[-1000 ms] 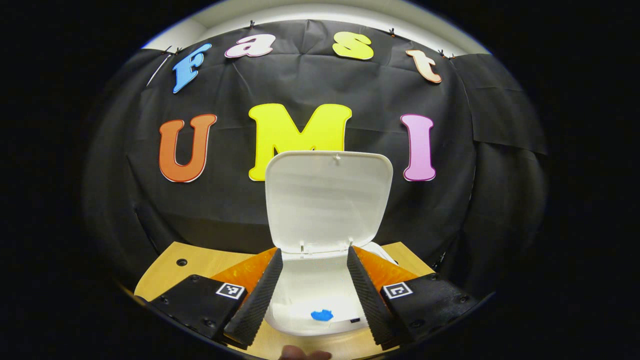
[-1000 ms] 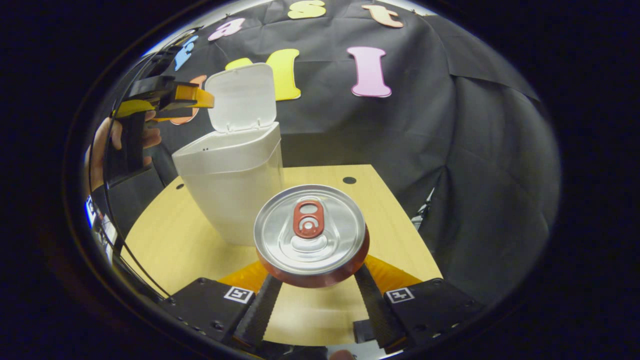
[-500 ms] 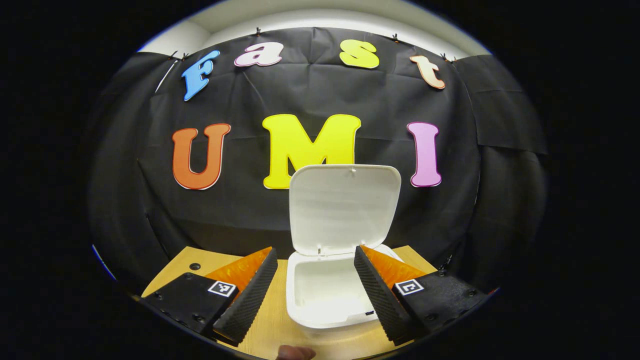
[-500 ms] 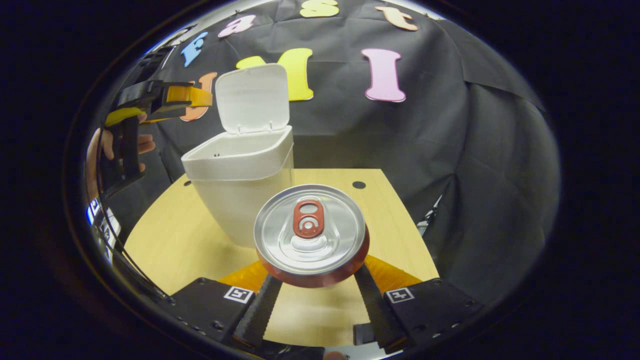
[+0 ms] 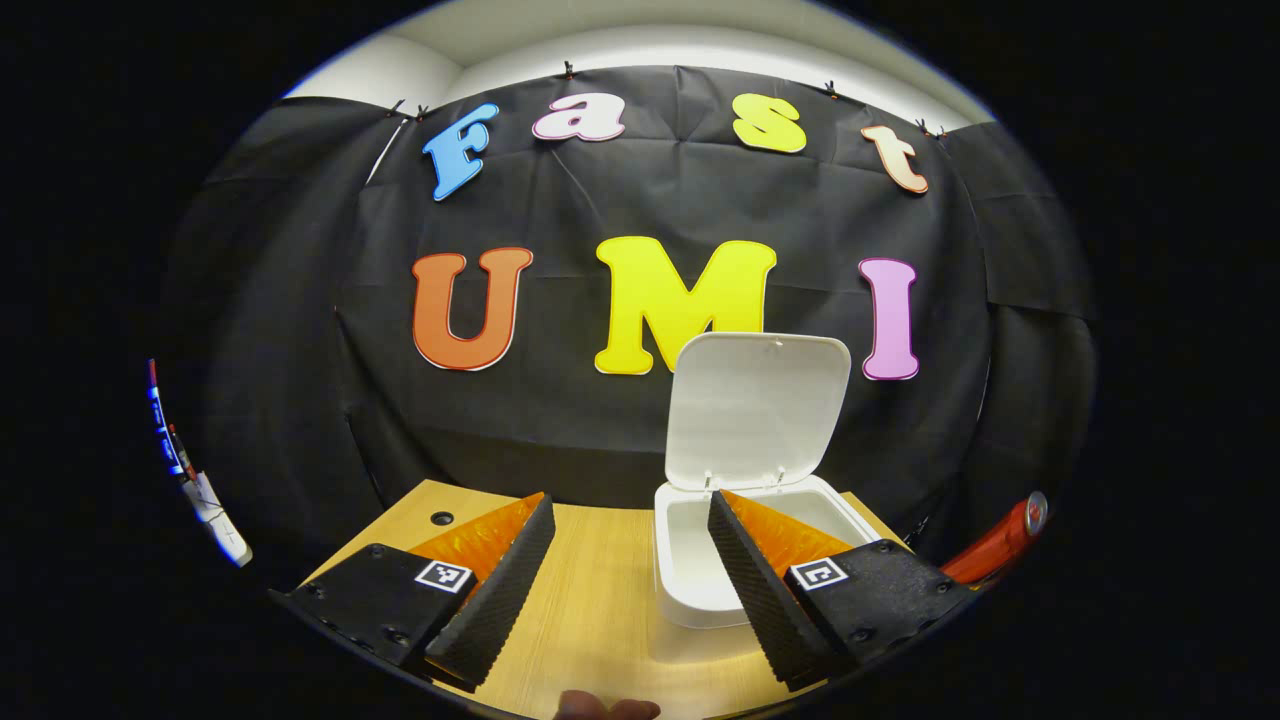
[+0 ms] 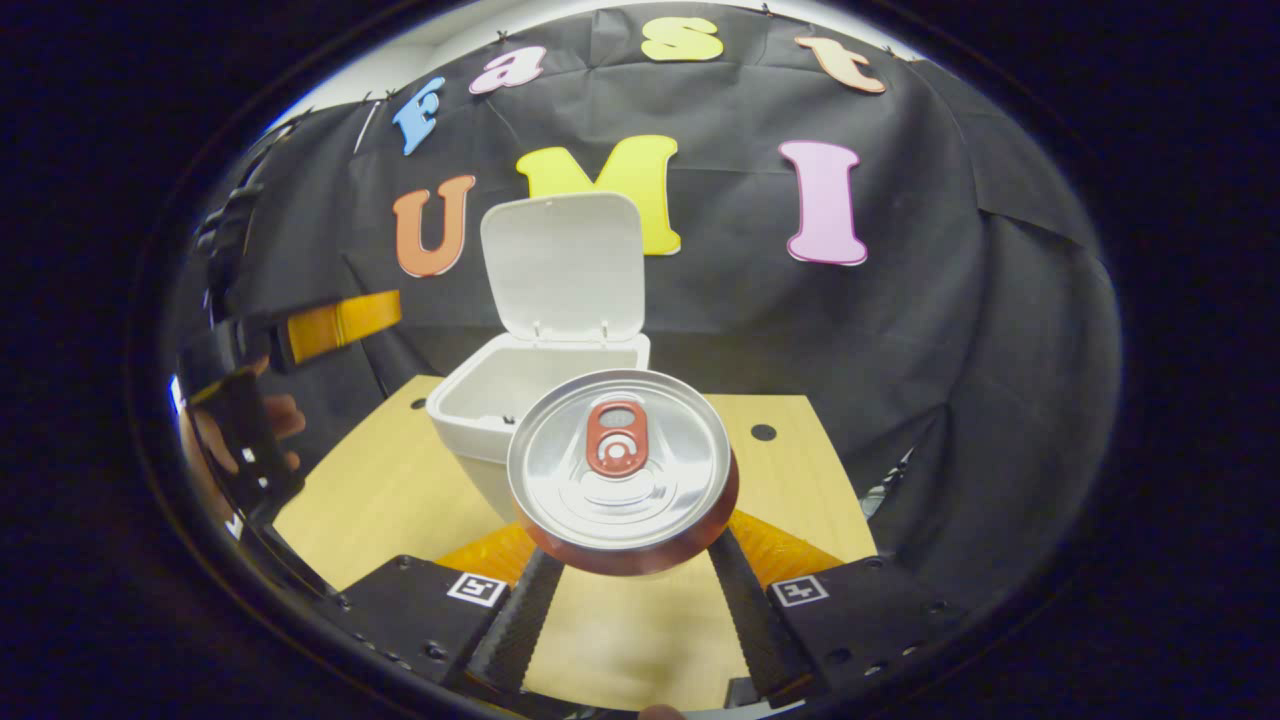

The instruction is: Press the lid of the desktop garbage bin to open it, pick up the crumpled paper on the desktop and throw it into the bin, then pick up the pop can on the desktop and drop it into the bin, and finally close the garbage bin lid.

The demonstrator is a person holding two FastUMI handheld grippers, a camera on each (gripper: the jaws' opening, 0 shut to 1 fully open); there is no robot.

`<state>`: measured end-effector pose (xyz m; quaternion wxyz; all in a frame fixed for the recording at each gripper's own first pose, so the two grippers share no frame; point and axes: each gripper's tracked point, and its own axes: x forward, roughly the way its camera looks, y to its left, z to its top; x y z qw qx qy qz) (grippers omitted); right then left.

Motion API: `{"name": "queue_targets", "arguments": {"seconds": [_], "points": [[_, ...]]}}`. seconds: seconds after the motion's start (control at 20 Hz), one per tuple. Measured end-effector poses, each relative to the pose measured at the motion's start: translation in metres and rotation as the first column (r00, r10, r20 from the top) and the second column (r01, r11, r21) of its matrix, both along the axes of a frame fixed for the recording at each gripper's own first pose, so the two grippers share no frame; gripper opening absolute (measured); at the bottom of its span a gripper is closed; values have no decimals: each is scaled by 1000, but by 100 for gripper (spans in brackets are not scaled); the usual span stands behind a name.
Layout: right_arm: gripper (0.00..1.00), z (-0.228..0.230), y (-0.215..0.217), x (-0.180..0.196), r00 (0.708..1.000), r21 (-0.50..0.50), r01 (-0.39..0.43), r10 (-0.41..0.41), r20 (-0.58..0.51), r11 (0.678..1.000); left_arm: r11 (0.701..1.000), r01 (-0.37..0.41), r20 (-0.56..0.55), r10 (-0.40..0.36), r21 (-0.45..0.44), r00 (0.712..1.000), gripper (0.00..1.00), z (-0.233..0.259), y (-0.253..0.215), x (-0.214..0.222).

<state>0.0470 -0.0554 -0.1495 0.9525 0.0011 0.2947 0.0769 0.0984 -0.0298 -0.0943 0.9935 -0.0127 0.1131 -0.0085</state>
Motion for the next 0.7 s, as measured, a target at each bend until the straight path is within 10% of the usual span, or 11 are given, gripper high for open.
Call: {"name": "queue_targets", "arguments": {"seconds": [0.7], "points": [[81, 35, 74, 86, 984, -18, -172, 173, 51, 985, 993, -116, 25, 117, -20, 993, 99, 0, 51, -64]]}}
